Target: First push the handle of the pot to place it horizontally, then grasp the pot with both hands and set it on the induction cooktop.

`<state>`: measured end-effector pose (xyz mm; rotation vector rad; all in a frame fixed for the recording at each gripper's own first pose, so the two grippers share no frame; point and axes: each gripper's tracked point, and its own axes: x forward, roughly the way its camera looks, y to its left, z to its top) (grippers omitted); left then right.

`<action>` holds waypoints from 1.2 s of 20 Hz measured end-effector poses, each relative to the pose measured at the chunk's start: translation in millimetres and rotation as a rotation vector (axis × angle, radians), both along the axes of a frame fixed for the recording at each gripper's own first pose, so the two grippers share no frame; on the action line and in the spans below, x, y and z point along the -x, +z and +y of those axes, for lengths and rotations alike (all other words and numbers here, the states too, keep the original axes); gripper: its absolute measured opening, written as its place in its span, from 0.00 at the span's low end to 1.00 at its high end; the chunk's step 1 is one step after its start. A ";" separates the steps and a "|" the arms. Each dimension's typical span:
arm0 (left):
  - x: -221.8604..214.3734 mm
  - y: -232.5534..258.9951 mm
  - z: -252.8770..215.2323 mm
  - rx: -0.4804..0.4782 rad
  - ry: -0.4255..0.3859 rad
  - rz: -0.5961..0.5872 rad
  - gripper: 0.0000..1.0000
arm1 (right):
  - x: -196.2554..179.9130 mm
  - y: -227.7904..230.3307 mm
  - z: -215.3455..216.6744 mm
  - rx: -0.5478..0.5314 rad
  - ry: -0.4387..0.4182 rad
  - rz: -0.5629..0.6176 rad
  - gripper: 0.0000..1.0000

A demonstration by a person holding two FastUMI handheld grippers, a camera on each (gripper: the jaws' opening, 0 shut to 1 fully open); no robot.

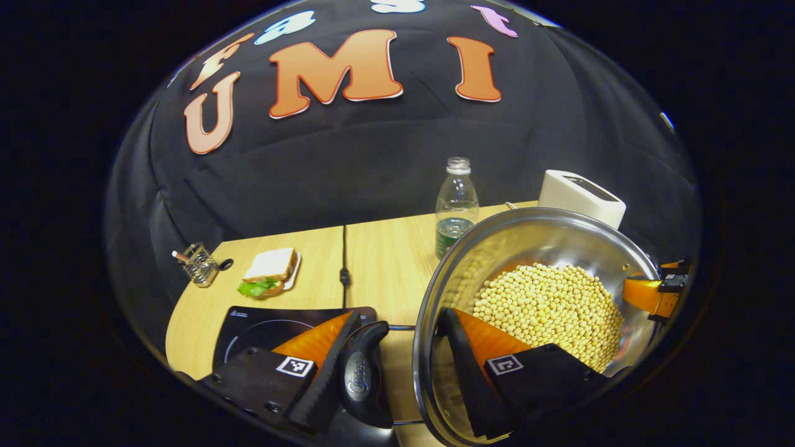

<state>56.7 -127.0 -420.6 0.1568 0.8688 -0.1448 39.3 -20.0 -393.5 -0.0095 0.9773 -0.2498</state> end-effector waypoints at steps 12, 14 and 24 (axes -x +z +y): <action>13.1 45.8 105.0 -0.013 0.126 -0.037 0.86 | -21.0 30.0 99.4 -0.030 0.128 -0.025 0.67; 13.0 50.1 122.2 -0.025 0.140 -0.045 0.88 | -22.9 33.4 115.9 -0.034 0.145 -0.030 0.67; 11.6 80.8 194.7 -0.058 0.200 -0.053 0.82 | -37.1 47.5 193.0 -0.056 0.217 -0.039 0.62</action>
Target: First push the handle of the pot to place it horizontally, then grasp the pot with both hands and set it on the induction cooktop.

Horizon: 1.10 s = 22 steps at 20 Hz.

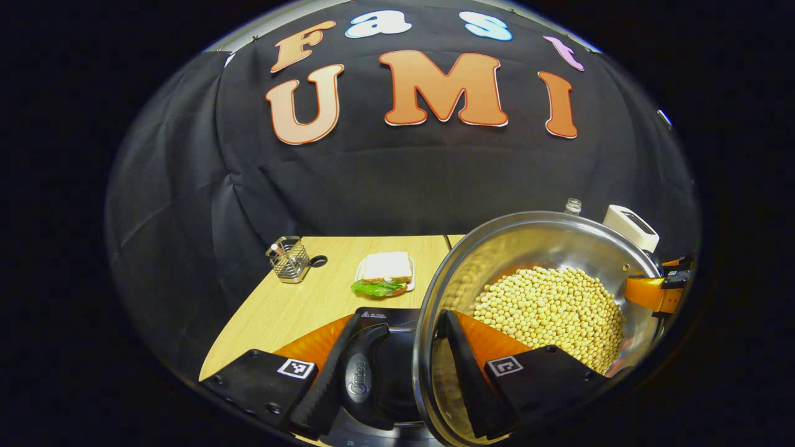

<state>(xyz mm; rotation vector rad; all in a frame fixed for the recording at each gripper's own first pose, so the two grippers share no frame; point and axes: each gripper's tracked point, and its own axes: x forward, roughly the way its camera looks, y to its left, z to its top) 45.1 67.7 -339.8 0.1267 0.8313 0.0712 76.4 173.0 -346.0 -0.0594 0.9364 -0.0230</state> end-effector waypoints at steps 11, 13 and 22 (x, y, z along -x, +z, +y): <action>17.1 16.1 49.0 -0.023 0.056 0.021 0.86 | -5.5 -21.5 69.9 -0.019 0.046 0.031 0.67; 17.3 16.9 56.2 -0.035 0.057 0.014 0.86 | -8.8 -22.8 78.6 -0.027 0.046 0.029 0.67; 22.4 -11.2 77.2 -0.018 0.087 0.060 0.89 | -8.7 -49.9 99.8 -0.014 0.068 0.058 0.67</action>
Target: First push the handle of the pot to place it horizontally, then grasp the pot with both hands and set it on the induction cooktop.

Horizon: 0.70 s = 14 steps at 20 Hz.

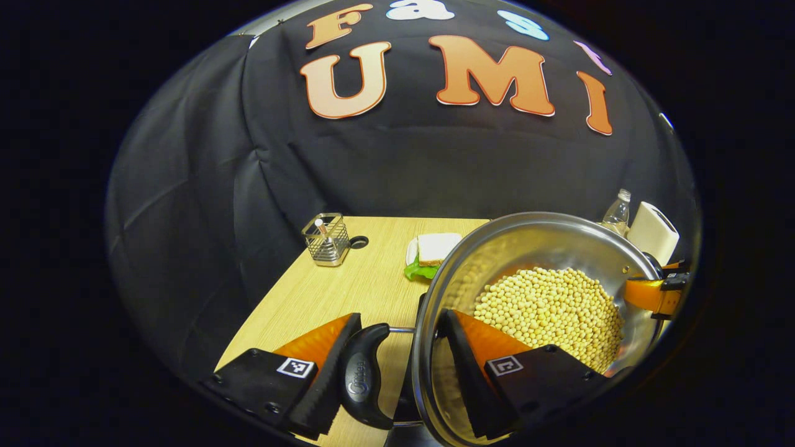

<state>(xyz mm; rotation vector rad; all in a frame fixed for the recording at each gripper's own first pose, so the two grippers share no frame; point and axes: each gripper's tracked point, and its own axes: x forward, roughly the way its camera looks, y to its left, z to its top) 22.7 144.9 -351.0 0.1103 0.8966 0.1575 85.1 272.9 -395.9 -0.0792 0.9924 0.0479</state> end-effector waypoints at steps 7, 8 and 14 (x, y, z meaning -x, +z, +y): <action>8.6 -21.7 10.1 0.002 0.021 0.038 0.87 | 3.7 -23.2 4.4 -0.006 0.012 0.031 0.67; 9.0 -22.7 9.9 0.004 0.025 0.039 0.89 | 4.0 -25.8 6.0 -0.005 0.015 0.035 0.67; 10.2 -29.6 11.2 0.018 0.041 0.048 0.87 | 2.3 -37.1 6.2 0.001 0.028 0.053 0.67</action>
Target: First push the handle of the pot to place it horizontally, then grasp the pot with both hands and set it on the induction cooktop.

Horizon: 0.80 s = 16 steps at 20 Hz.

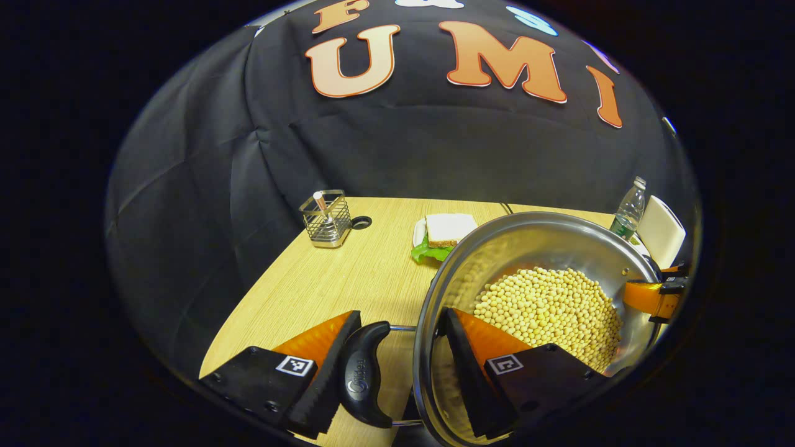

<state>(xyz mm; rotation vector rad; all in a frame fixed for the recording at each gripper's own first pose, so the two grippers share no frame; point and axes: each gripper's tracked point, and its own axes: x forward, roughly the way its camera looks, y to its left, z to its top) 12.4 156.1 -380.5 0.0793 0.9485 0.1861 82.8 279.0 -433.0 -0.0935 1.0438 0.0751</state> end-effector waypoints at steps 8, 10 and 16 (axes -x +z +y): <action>0.7 -5.8 -0.8 0.007 0.003 0.007 0.84 | -0.8 -15.2 -4.5 0.004 0.000 0.010 0.67; 0.1 -4.9 -0.9 0.010 0.003 0.009 0.87 | -2.1 -16.1 -4.2 0.006 0.005 0.006 0.67; -2.4 -9.5 -0.6 0.024 -0.003 0.005 0.88 | -0.8 -16.4 -5.0 0.017 0.024 0.004 0.65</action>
